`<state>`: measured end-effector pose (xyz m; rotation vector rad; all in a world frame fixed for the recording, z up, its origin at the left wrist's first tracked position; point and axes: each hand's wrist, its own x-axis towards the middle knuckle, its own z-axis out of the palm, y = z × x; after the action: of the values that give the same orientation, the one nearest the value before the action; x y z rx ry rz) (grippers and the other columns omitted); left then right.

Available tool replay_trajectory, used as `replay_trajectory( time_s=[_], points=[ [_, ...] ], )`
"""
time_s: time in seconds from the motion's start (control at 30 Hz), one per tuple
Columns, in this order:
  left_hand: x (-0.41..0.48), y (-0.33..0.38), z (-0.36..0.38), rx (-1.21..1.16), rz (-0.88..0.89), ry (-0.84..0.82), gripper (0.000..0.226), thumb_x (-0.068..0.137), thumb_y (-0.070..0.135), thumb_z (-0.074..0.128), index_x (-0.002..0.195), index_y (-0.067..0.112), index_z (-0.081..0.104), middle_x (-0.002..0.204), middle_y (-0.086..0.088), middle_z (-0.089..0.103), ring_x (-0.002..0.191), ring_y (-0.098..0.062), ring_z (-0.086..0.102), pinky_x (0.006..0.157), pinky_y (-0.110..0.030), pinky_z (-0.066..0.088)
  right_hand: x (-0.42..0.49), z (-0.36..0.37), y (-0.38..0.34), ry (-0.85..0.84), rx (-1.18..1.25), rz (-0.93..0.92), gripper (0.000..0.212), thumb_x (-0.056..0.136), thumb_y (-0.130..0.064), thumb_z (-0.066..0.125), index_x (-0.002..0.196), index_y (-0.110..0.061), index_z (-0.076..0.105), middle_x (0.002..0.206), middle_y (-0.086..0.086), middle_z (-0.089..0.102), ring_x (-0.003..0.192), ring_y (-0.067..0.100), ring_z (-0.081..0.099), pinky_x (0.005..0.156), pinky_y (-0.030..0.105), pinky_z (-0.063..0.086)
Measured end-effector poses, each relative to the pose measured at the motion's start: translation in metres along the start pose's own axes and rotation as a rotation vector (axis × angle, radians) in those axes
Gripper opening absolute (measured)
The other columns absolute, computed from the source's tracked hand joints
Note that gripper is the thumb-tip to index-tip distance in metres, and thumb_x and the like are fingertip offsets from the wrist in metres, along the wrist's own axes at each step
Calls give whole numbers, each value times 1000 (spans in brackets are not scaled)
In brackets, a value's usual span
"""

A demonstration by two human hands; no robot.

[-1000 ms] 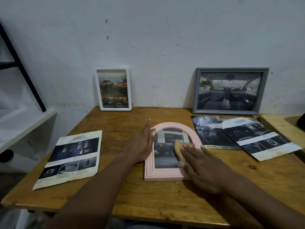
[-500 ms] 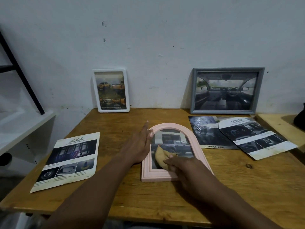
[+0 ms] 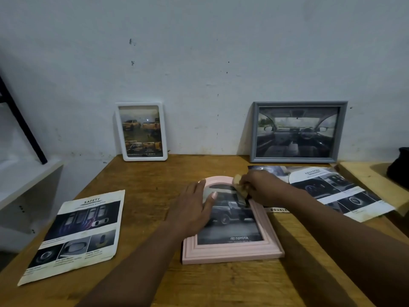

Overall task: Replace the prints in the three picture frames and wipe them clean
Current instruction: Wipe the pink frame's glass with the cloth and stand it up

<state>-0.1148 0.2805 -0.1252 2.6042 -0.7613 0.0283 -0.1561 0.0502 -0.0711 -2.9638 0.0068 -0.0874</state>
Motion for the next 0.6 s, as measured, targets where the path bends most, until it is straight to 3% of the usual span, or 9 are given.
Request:
replay_trajectory(
  time_s=[0.07,0.13,0.23,0.33,0.47,0.6],
  points=[
    [-2,-1,-1,14,21,-61,76,99,68,15,162,27,14,168,2,19,153,-20,18,123,-47,24,4,9,2,-28,30,-27,30,97,-23,51,126,-20,58,124,5,57,109,21,53,85,31,45],
    [-7,-3,-4,58,37,-173,79,96,72,10,163,32,-2,171,5,-4,156,-17,-10,127,-44,1,4,17,7,-34,-23,-36,44,101,-34,43,142,-21,44,141,6,45,126,24,44,102,39,42],
    [-19,-6,-7,170,59,-281,86,86,79,2,158,37,-18,166,5,-26,149,-17,-32,124,-43,-15,-2,33,10,-129,-133,-50,59,106,-43,27,160,-24,13,167,4,11,153,25,13,123,46,18],
    [-26,-5,-5,146,59,-224,90,85,81,3,159,35,-16,168,4,-20,153,-15,-24,126,-43,-9,-12,37,11,-154,-124,-42,61,108,-41,23,161,-21,0,169,3,-4,155,19,-6,124,44,0],
    [-31,-6,-1,68,43,-168,85,92,78,11,161,33,-11,170,7,-8,156,-12,-11,127,-45,-2,-47,31,8,-139,-34,39,59,108,-37,24,161,-14,12,169,8,6,155,20,2,125,43,6],
    [-30,-7,0,64,46,-148,84,95,76,14,162,31,-8,171,6,-3,157,-14,-6,127,-47,2,-125,34,-14,-105,97,85,58,108,-38,24,161,-18,14,169,2,4,155,14,0,125,37,6]
  ],
)
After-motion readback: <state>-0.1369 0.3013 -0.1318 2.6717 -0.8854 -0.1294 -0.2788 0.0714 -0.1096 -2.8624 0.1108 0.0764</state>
